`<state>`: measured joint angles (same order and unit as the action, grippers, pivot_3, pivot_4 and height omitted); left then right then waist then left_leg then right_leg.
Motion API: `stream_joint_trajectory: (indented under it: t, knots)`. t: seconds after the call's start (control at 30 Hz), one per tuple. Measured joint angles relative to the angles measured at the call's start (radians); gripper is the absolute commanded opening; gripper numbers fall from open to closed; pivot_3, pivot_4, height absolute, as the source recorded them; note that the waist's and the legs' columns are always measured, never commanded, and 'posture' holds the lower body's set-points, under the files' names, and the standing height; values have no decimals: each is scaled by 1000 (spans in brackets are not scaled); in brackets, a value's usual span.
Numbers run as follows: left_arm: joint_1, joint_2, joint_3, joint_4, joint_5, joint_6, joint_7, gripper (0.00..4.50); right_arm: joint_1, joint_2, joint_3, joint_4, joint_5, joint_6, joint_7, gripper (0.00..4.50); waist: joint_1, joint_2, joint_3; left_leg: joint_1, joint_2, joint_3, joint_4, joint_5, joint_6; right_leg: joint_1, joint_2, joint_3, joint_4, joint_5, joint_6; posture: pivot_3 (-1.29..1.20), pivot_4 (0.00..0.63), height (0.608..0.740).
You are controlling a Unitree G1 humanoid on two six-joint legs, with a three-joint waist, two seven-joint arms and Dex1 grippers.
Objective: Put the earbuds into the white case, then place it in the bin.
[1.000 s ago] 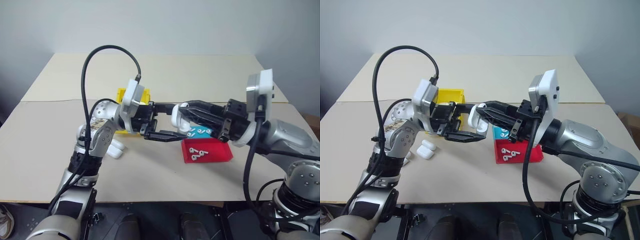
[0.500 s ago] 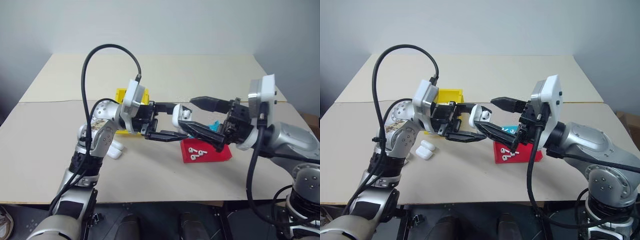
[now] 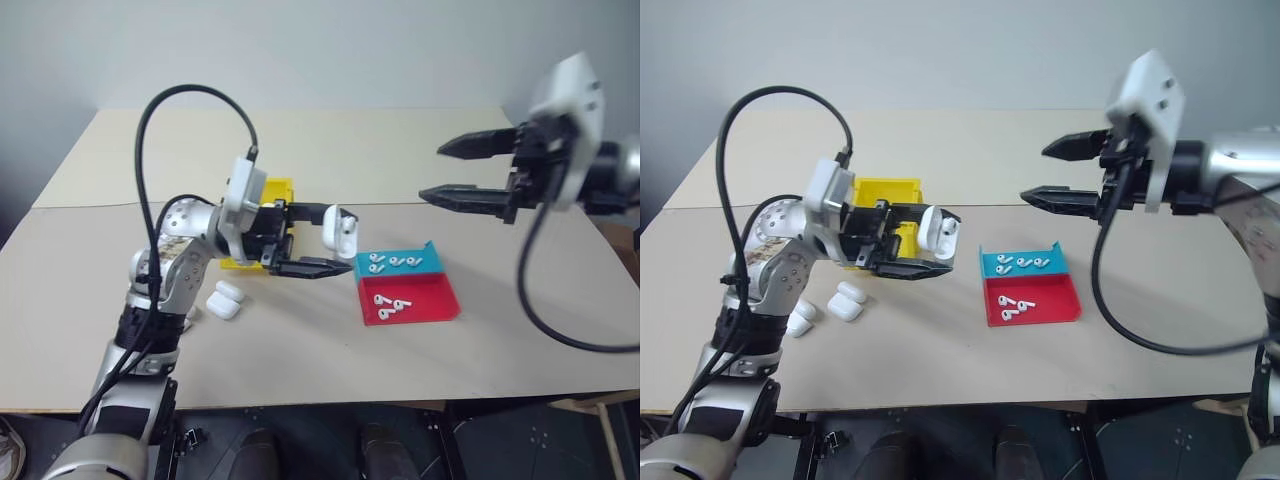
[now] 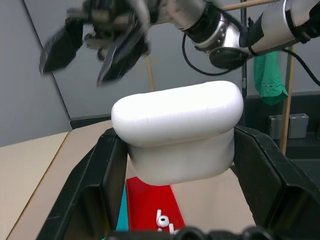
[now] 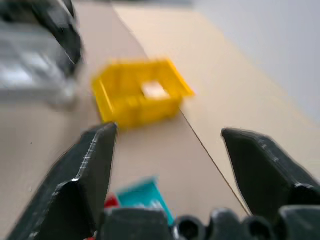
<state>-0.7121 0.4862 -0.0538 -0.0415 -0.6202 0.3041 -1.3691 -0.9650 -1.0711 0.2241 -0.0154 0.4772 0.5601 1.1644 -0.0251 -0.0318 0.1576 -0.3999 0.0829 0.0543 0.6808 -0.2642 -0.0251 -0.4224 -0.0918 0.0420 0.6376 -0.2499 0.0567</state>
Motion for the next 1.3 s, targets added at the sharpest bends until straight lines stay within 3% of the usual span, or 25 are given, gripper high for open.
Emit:
stream_joint_trajectory:
  t: [0.1,0.27,0.53,0.83,1.3]
  knots:
    - [22,-1,8,-16,-1,-1,11,2880,-124,89,195,215,-227,-174,172,1878,-5,2,1,-2,0,0,0,0,0,-2,0,0,0,0,0,0,150,740]
    - [36,-17,10,-38,0,-9,38,2880,-242,214,347,509,-475,-484,305,1878,1,4,2,-5,0,0,0,1,-1,-3,-1,-2,2,0,1,0,150,740]
    - [75,-18,13,-90,4,-24,73,2880,-322,367,410,959,-734,-907,286,1878,4,7,5,-3,0,0,0,5,-8,-2,-1,-2,3,1,1,0,150,740]
    - [104,0,18,-138,3,-21,105,2880,-328,446,394,1153,-856,-1042,179,1878,-4,8,5,-3,0,0,-1,7,-12,-2,-1,-2,3,1,1,0,150,740]
    - [130,18,18,-180,2,-17,136,2880,-328,483,383,1214,-948,-1081,53,1878,-20,9,5,1,0,0,-1,7,-12,1,-1,-2,4,1,1,0,150,740]
